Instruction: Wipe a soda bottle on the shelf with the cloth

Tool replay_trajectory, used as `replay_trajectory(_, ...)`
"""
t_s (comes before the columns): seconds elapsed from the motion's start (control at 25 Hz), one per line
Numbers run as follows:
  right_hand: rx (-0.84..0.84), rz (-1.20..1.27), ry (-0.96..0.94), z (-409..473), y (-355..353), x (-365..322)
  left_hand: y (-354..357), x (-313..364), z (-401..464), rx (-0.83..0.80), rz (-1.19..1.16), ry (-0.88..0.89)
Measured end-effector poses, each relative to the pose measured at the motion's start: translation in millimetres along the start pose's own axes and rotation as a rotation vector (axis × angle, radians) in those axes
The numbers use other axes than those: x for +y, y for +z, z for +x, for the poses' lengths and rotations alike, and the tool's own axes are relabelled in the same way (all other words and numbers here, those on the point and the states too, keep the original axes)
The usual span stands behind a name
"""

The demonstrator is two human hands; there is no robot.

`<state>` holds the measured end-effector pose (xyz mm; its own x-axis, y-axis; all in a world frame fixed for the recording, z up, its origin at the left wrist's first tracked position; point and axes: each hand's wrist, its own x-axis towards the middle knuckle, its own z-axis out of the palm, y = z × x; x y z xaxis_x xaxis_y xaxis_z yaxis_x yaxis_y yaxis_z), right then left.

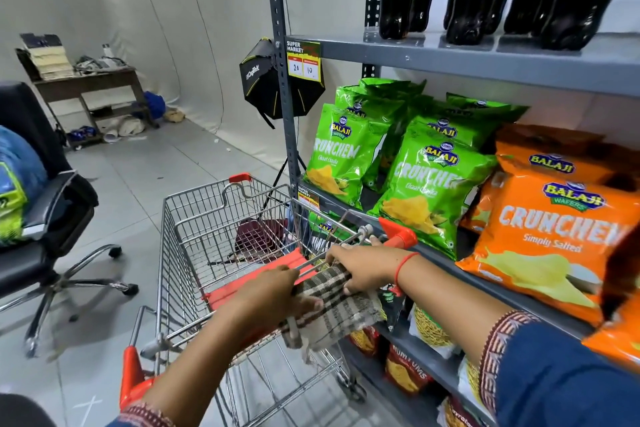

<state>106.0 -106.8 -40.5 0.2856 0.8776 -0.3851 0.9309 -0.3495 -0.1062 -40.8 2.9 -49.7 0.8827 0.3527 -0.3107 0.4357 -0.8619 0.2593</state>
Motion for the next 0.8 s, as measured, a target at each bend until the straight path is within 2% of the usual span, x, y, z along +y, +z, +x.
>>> replay_trajectory(0.04,0.036,-0.004,0.001,-0.8,2.4,1.8,2.0,6.2,-3.9,0.135,0.090,-0.027)
replay_trajectory(0.08,0.064,-0.017,0.003,-1.1,4.6,3.0,4.1,12.7,-7.5,0.203,0.155,-0.052)
replay_trajectory(0.12,0.076,-0.032,0.006,-1.8,5.8,3.5,6.5,18.7,-10.5,0.199,0.182,-0.073)
replay_trajectory(0.32,0.056,-0.077,0.026,-3.2,2.8,1.1,10.5,17.0,-7.7,0.003,-0.004,-0.063)
replay_trajectory(0.52,-0.058,-0.065,0.045,-2.5,3.2,-0.1,4.9,4.0,-1.5,-0.180,-0.279,0.007)
replay_trajectory(0.72,-0.053,0.017,0.097,-12.3,5.4,-9.3,4.1,0.5,10.7,-0.193,-0.283,0.047)
replay_trajectory(0.8,-0.023,0.034,0.106,-15.3,6.4,-10.6,0.3,-2.4,13.8,-0.288,-0.215,0.036)
